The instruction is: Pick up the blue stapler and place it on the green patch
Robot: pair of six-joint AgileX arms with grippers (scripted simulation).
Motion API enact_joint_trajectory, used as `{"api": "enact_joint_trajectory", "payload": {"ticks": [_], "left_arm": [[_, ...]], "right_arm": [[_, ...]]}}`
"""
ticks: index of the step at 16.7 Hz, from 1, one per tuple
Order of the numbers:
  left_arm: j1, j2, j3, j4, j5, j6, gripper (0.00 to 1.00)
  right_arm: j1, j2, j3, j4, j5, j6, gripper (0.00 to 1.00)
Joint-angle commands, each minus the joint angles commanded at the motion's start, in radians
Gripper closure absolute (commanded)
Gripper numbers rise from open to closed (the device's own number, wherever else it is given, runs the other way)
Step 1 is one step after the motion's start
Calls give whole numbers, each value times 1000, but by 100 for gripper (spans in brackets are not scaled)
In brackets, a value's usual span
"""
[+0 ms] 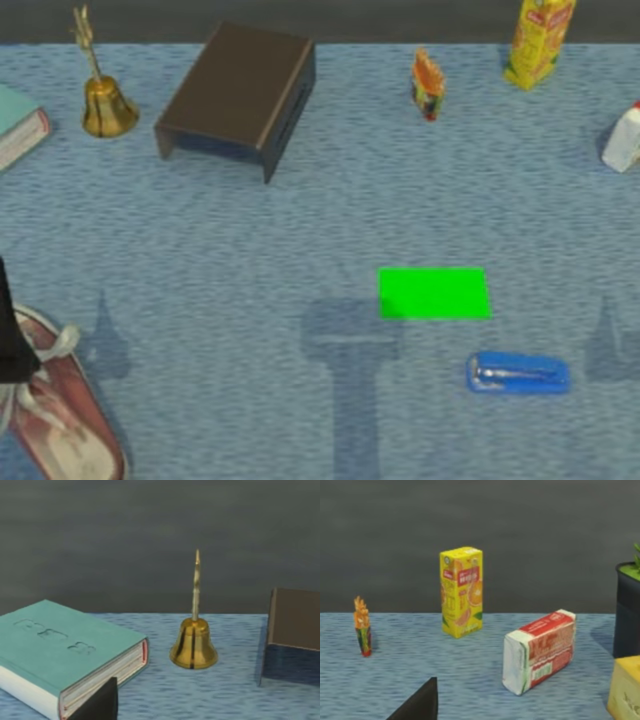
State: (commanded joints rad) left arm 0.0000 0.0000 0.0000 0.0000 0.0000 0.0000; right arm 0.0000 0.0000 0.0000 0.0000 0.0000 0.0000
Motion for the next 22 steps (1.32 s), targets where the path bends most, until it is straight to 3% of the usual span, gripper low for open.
{"api": "enact_joint_trajectory", "payload": {"ticks": [4,8,22], "left_arm": [[0,0,0,0,0,0,0],[0,0,0,0,0,0,0],[0,0,0,0,0,0,0]], "right_arm": [[16,31,31,-26,-2,-23,0],[95,222,207,-164,-5,-144,0],[499,1532,1114,-958,-3,-806,0]]}}
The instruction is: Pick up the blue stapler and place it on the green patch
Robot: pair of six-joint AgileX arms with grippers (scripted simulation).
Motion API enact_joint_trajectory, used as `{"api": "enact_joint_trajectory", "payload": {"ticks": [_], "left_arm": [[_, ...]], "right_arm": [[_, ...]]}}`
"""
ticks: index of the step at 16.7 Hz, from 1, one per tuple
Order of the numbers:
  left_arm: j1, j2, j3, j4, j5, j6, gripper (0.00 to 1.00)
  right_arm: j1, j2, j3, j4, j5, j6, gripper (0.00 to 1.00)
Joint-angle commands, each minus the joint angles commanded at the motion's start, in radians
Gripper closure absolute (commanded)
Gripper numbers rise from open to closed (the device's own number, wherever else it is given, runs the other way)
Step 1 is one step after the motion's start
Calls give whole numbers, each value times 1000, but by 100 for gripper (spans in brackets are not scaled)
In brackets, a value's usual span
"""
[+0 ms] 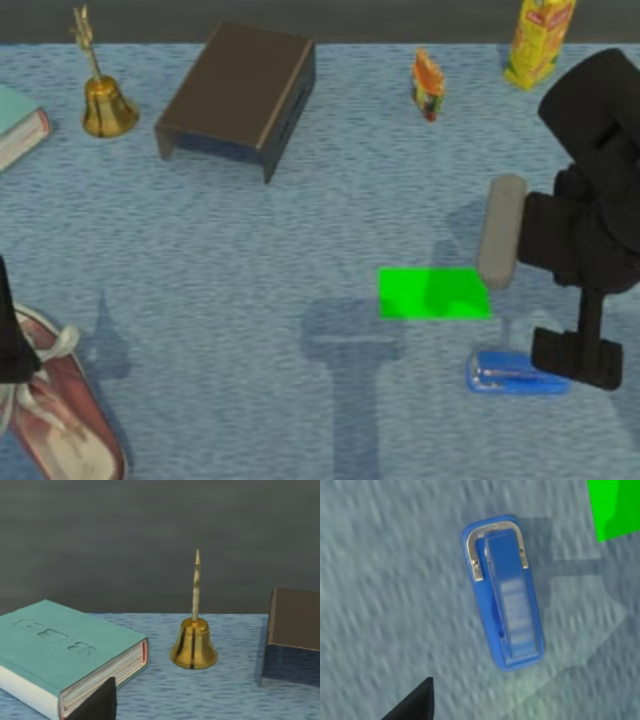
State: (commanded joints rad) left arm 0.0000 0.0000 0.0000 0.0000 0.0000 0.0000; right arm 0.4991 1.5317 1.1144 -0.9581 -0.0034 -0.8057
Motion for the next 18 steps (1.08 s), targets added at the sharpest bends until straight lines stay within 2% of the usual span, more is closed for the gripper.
{"api": "enact_joint_trajectory", "payload": {"ticks": [5,12,15,18], "left_arm": [[0,0,0,0,0,0,0],[0,0,0,0,0,0,0],[0,0,0,0,0,0,0],[0,0,0,0,0,0,0]], "right_arm": [[79,235,195,-139,2,-129,0],[84,259,216,-150,3,-144,0],[87,287,170,-82,3,-144,0],[89,343,91,62,3,-142,0]]}}
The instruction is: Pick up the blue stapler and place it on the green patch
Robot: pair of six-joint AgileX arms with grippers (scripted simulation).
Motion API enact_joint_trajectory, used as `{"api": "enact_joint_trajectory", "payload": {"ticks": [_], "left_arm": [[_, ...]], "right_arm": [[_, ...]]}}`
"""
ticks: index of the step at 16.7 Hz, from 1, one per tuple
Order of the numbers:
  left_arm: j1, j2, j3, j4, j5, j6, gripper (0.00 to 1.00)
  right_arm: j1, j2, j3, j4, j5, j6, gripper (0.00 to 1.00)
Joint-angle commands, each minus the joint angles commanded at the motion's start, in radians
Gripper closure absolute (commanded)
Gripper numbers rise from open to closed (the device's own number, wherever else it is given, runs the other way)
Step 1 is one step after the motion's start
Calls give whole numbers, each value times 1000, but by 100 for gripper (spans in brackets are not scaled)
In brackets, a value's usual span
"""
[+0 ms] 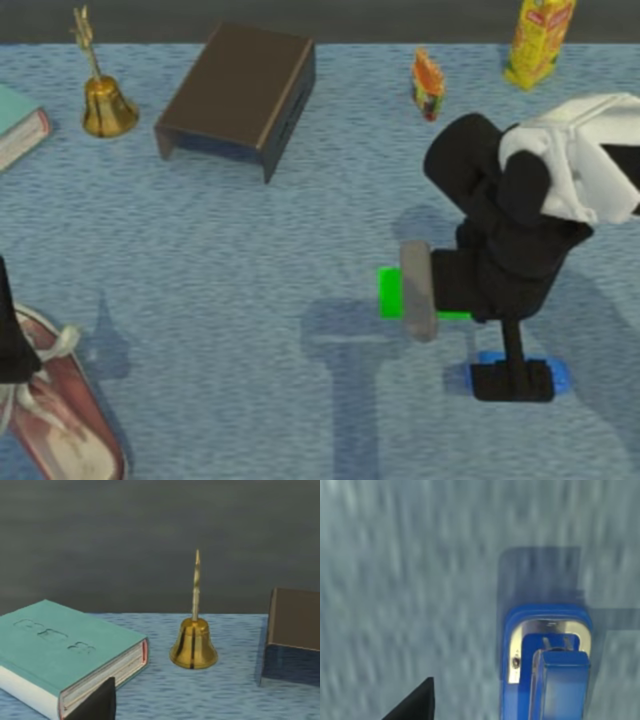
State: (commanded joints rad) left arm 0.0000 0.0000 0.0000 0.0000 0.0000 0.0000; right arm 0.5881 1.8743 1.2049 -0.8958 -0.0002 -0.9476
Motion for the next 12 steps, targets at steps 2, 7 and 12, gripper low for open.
{"api": "enact_joint_trajectory", "payload": {"ticks": [2,7,12], "left_arm": [[0,0,0,0,0,0,0],[0,0,0,0,0,0,0],[0,0,0,0,0,0,0]], "right_arm": [[1,37,-54,93,0,2,0],[3,70,-100,164,0,2,0],[3,70,-100,164,0,2,23]]}}
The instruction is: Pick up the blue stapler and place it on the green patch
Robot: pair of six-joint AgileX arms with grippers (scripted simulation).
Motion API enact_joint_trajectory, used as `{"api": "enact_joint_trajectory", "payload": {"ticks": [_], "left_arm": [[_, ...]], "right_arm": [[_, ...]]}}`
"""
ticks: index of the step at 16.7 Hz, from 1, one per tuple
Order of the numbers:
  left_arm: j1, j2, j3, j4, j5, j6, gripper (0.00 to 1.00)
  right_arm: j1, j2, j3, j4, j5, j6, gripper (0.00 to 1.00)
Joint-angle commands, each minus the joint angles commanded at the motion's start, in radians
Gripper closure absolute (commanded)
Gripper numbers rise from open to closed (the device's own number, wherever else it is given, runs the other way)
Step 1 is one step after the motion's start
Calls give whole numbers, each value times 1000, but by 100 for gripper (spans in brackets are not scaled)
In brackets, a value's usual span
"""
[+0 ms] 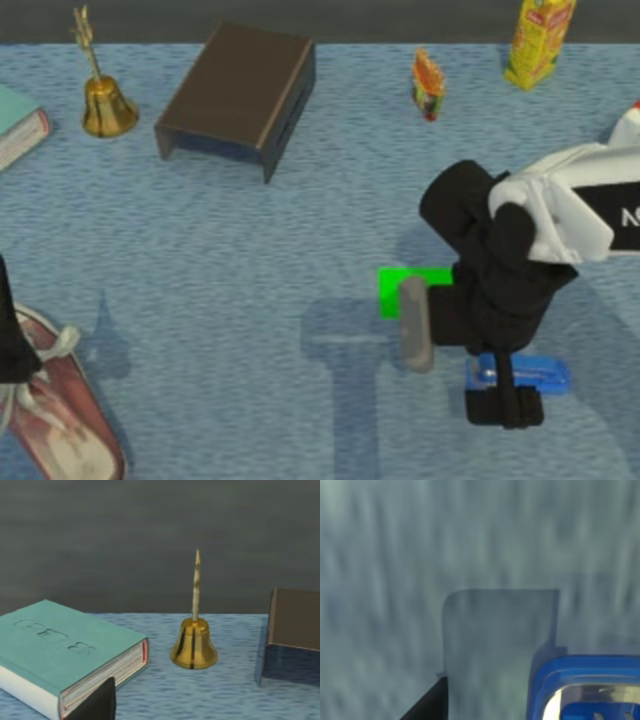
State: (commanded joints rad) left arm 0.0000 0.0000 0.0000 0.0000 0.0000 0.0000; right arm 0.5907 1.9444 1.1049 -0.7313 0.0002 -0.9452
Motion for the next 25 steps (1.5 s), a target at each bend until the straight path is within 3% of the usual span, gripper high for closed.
{"api": "enact_joint_trajectory", "payload": {"ticks": [10,20,25], "left_arm": [[0,0,0,0,0,0,0],[0,0,0,0,0,0,0],[0,0,0,0,0,0,0]], "right_arm": [[0,0,0,0,0,0,98],[-1,-2,3,-3,0,0,100],[3,-62,110,-174,0,-4,100]]}}
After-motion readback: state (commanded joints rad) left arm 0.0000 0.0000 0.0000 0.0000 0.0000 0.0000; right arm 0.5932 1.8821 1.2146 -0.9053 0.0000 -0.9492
